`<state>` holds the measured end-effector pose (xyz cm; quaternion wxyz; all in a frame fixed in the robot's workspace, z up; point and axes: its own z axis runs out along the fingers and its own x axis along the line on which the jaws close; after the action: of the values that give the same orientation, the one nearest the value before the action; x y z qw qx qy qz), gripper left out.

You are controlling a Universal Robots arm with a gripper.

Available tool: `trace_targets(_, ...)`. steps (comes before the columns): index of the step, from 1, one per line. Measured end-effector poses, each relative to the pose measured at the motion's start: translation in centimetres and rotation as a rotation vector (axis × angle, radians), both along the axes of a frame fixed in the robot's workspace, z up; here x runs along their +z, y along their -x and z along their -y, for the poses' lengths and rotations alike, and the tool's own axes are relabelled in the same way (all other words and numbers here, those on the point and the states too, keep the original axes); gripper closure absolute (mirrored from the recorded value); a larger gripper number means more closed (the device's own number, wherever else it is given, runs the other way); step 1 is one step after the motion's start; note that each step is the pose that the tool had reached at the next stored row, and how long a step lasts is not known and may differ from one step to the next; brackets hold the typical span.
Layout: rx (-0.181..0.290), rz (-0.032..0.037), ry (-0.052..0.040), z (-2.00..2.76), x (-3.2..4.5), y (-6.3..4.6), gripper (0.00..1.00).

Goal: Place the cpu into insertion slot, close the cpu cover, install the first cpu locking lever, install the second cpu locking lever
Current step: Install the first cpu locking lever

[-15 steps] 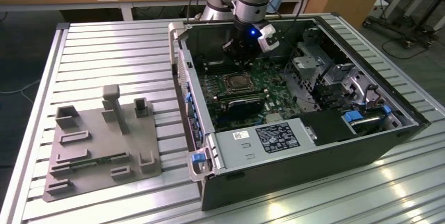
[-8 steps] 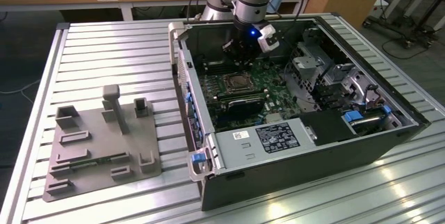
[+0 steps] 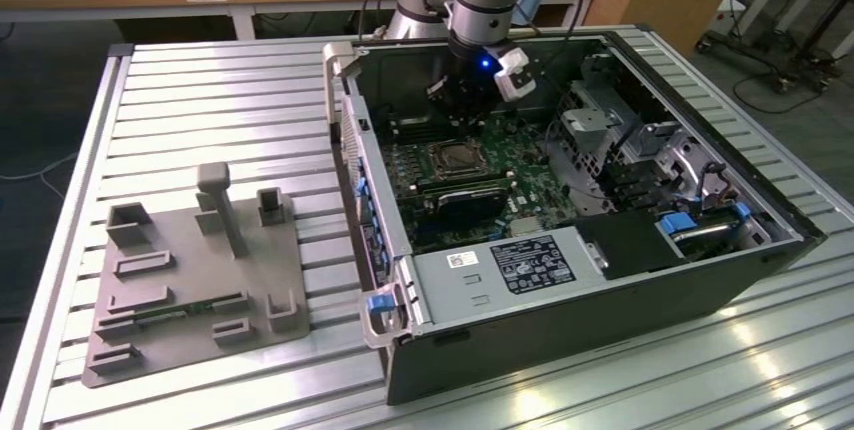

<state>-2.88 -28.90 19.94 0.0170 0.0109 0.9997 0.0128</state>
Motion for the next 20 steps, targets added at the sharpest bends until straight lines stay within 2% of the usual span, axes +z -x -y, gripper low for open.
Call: trace_targets(20,0.0,-0.0002,0.0028,0.09,0.06,0.0,0.9)
